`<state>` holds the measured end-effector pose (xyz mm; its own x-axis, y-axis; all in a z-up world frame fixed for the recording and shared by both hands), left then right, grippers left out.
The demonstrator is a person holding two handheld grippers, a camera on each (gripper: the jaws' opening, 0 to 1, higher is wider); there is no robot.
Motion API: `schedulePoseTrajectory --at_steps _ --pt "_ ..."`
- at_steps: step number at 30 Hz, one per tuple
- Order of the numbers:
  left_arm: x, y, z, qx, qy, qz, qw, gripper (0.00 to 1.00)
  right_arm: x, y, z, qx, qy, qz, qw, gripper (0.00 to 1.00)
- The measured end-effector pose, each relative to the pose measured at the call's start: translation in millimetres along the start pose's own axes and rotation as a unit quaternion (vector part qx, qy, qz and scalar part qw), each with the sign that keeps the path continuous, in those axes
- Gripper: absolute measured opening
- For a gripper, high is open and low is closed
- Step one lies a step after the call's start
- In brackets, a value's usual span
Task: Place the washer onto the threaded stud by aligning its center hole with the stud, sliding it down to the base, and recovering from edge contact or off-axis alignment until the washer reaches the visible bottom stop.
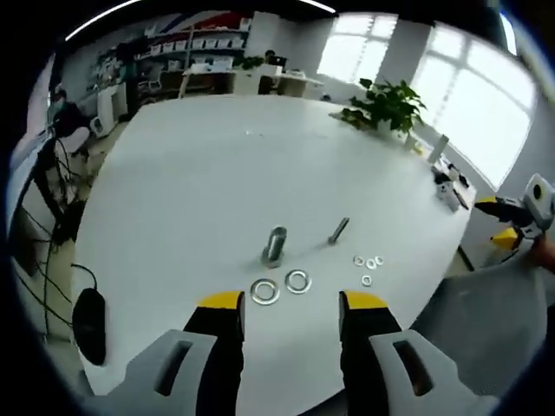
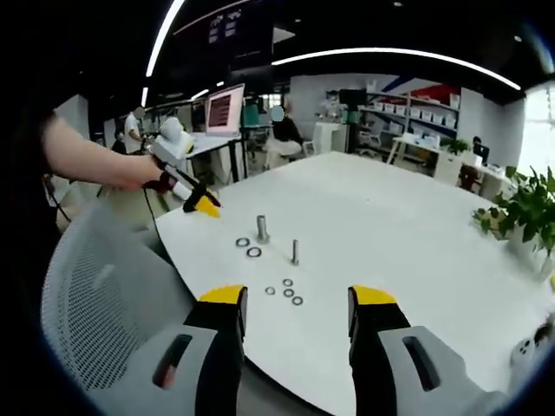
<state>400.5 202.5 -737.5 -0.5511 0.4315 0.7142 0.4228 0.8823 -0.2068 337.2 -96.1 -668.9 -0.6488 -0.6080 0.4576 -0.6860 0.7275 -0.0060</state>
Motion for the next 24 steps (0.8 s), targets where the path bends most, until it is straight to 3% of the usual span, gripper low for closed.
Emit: schedulePoseTrajectory --at_steps 5,7,11,21,24 --pt "-22 1.5 3.7 -0.049 0.052 0.005 0.9975 0.41 0 0 0.5 -0.007 0.000 -0.001 1.0000 0.49" --pt "-30 4.3 9.6 -0.071 0.089 0.006 0.9934 0.41 1 0 0.0 -0.005 -0.002 -0.001 1.0000 0.49" --pt "-46 10.3 13.5 -0.106 0.131 0.007 0.9856 0.39 1 0 0.5 -0.002 -0.001 0.002 1.0000 0.49" --pt "-69 25.3 15.6 -0.151 0.191 0.005 0.9698 0.36 2 -7 2.7 -0.017 0.002 0.016 0.9997 0.49" --pt "-76 26.8 18.6 -0.176 0.213 0.012 0.9611 0.35 2 -8 3.2 -0.015 0.004 0.020 0.9997 0.49"
Point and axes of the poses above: the point that each gripper's makers call its tool centre point, and the gripper's own axes: x roughly backward along the fingers, y roughly to its left, z roughly out of its underside, the point moved 4 cm from there along x, roughly backward along the fingers, and after that the axes turned 2 degrees about -y, right-handed, at the moved point
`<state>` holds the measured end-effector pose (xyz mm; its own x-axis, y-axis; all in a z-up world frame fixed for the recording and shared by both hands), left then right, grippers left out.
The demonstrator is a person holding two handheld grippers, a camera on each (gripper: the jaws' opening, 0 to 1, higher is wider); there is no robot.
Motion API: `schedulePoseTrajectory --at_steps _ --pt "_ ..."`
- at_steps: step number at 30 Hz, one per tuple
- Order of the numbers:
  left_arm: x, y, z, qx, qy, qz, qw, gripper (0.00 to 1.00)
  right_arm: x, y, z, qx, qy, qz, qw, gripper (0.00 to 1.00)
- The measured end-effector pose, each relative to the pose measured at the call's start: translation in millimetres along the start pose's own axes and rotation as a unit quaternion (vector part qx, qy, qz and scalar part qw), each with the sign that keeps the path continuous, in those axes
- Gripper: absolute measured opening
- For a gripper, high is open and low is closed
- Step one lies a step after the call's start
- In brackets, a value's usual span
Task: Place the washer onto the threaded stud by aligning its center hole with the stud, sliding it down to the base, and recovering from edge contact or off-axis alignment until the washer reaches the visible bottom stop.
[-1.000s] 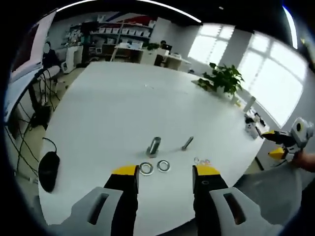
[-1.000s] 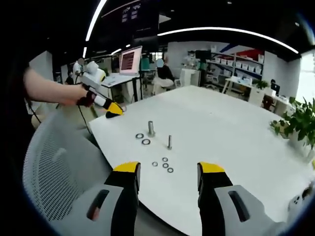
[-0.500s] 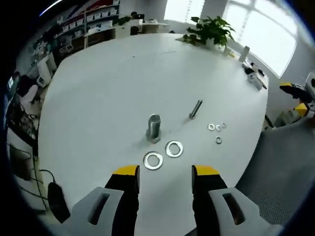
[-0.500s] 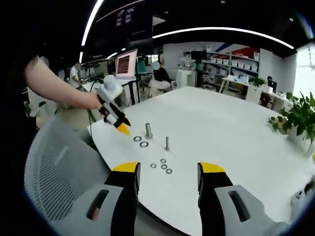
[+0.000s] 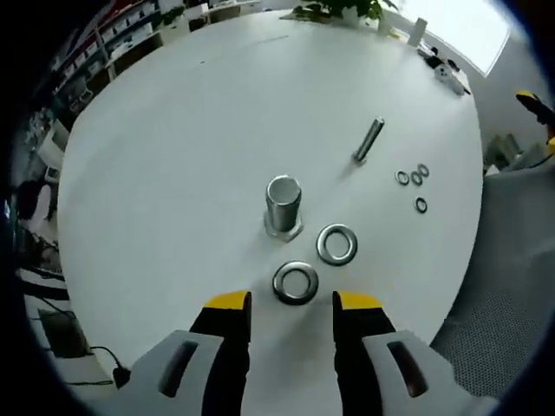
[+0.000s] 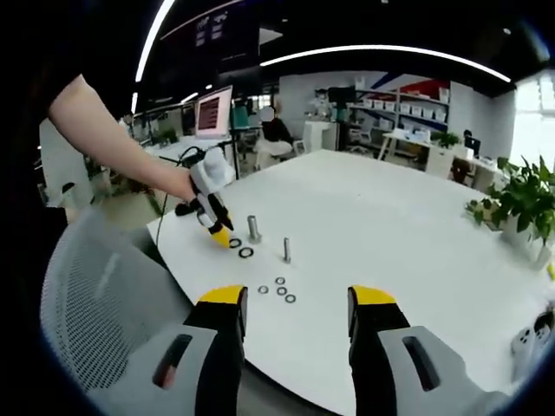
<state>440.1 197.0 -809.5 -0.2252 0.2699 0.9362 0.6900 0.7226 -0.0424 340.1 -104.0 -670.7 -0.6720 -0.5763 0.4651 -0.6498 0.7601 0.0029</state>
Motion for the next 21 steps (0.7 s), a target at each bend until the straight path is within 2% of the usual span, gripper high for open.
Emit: schedulePoseTrajectory --at_steps 7,9,12,14,15,18,21 --pt "-10 -0.4 -1.1 -0.038 0.023 0.011 0.9989 0.32 0 0 0.7 0.003 0.003 0.002 1.0000 0.48" --pt "-10 1.3 -2.4 -0.062 0.026 0.005 0.9978 0.30 0 0 0.7 0.004 0.004 0.004 1.0000 0.48" --pt "-9 1.7 -2.6 -0.072 0.026 0.008 0.9970 0.29 0 0 1.5 0.006 0.006 0.006 0.9999 0.48" --pt "-9 1.8 -2.0 -0.106 0.036 0.004 0.9937 0.29 0 -1 1.3 0.006 0.006 0.007 0.9999 0.48" --pt "-9 -1.1 -3.5 -0.109 0.032 0.008 0.9935 0.28 0 -1 1.2 0.006 0.006 0.009 0.9999 0.48" --pt "-10 -5.8 -5.2 -0.151 0.050 0.016 0.9871 0.24 0 -1 1.8 0.007 0.008 0.010 0.9999 0.48" --pt "-11 -6.3 -6.6 -0.159 0.071 0.021 0.9845 0.25 0 -1 1.6 0.008 0.009 0.009 0.9999 0.48"
Point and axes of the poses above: the point that each gripper's makers call its tool centre point, and the gripper's own axes: x roughly backward along the fingers, y roughly to its left, z roughly out of its underside, the point moved 4 cm from there along x, roughly backward along the fingers, and after that the axes turned 2 degrees about -y, right-handed, at the moved point
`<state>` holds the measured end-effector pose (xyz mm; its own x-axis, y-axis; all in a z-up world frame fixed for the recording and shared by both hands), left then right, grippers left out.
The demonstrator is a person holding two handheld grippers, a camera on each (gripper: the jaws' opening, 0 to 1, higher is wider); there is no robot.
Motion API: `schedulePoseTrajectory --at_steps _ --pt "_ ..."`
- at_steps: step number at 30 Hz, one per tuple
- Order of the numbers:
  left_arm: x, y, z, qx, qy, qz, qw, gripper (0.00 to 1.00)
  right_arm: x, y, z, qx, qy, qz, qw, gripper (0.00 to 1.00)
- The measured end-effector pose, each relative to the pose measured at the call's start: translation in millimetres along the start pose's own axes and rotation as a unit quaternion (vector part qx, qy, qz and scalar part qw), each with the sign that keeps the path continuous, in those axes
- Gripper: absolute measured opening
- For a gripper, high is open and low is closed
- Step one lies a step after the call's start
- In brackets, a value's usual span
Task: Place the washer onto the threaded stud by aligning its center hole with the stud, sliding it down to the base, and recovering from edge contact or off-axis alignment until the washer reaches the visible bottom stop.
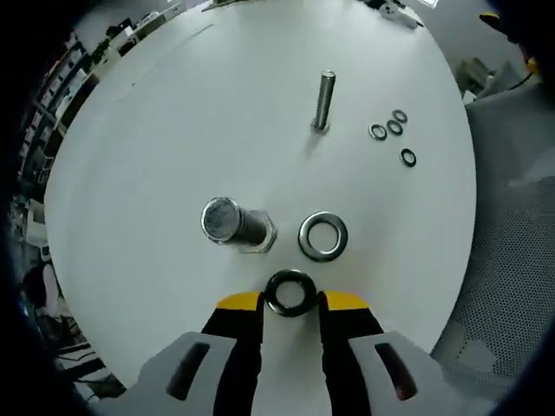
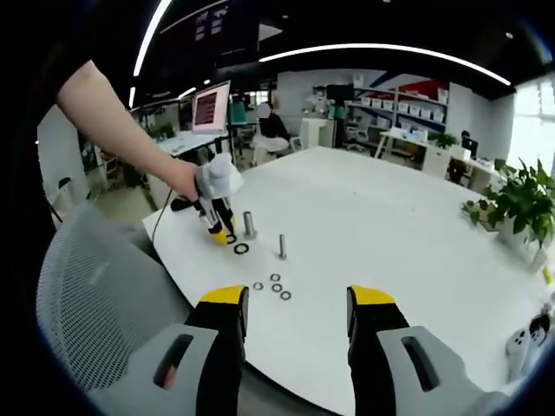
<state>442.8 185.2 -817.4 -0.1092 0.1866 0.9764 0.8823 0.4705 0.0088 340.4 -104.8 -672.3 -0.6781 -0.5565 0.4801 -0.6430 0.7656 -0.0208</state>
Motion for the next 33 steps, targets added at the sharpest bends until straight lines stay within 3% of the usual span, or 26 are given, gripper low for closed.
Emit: schedulePoseTrajectory --at_steps 4,24,25,27,33 --pt "-2 -0.8 -1.7 -0.017 0.022 0.002 0.9996 0.27 0 1 -0.1 0.003 0.000 -0.001 1.0000 0.48" --pt "-9 9.3 -2.3 -0.042 0.041 0.008 0.9982 0.25 -1 2 1.5 0.003 0.004 -0.006 1.0000 0.47" --pt "-7 12.2 -1.9 -0.061 0.043 0.004 0.9972 0.21 -1 2 1.4 0.003 0.004 -0.006 1.0000 0.47" --pt "-8 13.8 0.1 -0.044 0.038 0.005 0.9983 0.21 -1 2 1.2 0.003 0.003 -0.005 1.0000 0.47" --pt "-6 8.6 -1.0 -0.045 0.028 0.003 0.9986 0.21 -1 1 1.6 0.003 0.004 -0.003 1.0000 0.47"
Point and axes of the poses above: the point that each gripper's makers call its tool centre point, and the gripper's own axes: x roughly backward along the fingers, y roughly to its left, z roughly out of its underside, the point moved 4 cm from there along x, roughly backward along the fingers, and after that the axes turned 2 degrees about -y, right-handed, at the moved point
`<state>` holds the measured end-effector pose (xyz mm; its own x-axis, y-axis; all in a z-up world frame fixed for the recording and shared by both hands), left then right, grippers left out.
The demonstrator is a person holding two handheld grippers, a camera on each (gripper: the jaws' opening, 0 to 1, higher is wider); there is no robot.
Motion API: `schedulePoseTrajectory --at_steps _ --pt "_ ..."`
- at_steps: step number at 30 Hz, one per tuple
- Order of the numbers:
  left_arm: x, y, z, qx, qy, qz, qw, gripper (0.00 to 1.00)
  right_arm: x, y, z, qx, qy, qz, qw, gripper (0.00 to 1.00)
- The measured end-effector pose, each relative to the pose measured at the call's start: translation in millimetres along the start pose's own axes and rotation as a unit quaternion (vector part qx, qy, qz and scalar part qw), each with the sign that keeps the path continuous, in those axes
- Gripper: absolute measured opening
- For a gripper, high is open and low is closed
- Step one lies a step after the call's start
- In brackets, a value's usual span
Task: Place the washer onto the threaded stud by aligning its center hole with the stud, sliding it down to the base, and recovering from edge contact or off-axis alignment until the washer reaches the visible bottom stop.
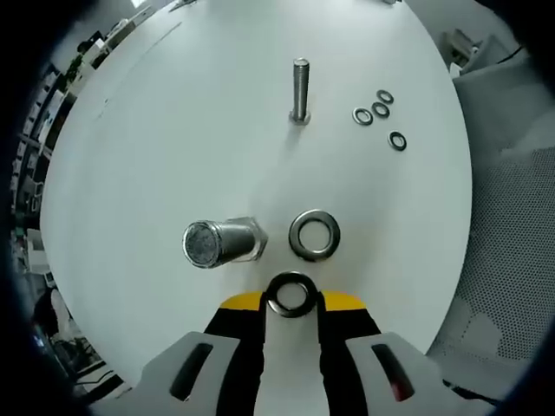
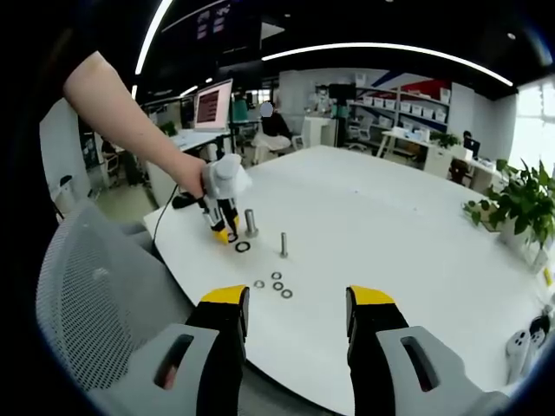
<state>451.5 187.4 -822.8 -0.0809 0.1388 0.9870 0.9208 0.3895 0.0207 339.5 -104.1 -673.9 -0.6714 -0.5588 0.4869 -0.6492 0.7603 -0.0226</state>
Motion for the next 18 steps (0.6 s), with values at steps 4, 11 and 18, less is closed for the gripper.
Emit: schedulePoseTrajectory --at_steps 4,11,18 --pt "2 -3.0 -1.5 0.002 0.002 -0.002 1.0000 0.20 0 0 0.1 0.002 0.001 0.001 1.0000 0.47" --pt "6 -10.0 0.2 0.006 -0.012 -0.003 0.9999 0.19 0 -1 0.6 0.000 0.003 0.004 1.0000 0.47" --pt "10 -10.2 9.4 0.008 -0.017 -0.011 0.9998 0.19 1 0 -0.2 0.002 0.000 0.004 1.0000 0.47"
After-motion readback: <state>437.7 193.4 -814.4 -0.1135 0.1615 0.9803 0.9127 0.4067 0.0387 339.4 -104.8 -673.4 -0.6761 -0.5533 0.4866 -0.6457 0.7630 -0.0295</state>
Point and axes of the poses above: the point that each gripper's makers call its tool centre point, and the gripper's own axes: x roughly backward along the fingers, y roughly to its left, z roughly out of its underside, the point moved 4 cm from there along x, roughly backward along the fingers, and after that the axes turned 2 degrees about -y, right-handed, at the moved point
